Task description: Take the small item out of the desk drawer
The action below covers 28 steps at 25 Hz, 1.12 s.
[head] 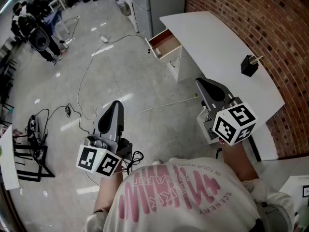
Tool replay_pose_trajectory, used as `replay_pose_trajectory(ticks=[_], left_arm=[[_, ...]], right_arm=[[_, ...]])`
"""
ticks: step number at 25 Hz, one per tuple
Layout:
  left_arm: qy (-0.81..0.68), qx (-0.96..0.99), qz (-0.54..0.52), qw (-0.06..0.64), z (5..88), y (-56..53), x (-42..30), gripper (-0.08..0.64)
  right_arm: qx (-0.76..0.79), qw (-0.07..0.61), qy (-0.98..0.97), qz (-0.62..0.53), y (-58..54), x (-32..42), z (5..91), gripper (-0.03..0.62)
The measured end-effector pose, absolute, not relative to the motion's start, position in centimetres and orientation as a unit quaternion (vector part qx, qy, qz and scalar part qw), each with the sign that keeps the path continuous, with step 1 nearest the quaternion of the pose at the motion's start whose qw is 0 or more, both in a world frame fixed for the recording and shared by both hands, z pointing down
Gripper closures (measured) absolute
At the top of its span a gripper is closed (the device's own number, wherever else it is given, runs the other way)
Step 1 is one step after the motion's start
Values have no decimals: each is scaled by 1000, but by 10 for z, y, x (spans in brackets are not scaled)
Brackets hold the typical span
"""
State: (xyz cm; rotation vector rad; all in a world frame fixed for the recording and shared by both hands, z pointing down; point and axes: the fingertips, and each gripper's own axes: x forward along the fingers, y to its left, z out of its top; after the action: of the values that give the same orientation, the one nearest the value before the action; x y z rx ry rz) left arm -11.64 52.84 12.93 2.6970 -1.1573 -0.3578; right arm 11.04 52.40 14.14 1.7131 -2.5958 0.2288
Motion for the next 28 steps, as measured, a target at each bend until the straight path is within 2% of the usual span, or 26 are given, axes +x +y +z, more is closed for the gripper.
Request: replay_pose_trajectory(ticks=[11, 24, 28], left_arm=[[-391, 908, -121, 94, 132, 522, -121, 557], [-387, 908, -142, 77, 110, 507, -156, 556], [-383, 909, -145, 77, 107, 505, -175, 556]], right_arm=[[550, 7, -831, 78, 516, 109, 145, 581], [547, -63, -830, 85, 501, 86, 116, 580], [550, -66, -827, 91, 500, 70, 114, 580]])
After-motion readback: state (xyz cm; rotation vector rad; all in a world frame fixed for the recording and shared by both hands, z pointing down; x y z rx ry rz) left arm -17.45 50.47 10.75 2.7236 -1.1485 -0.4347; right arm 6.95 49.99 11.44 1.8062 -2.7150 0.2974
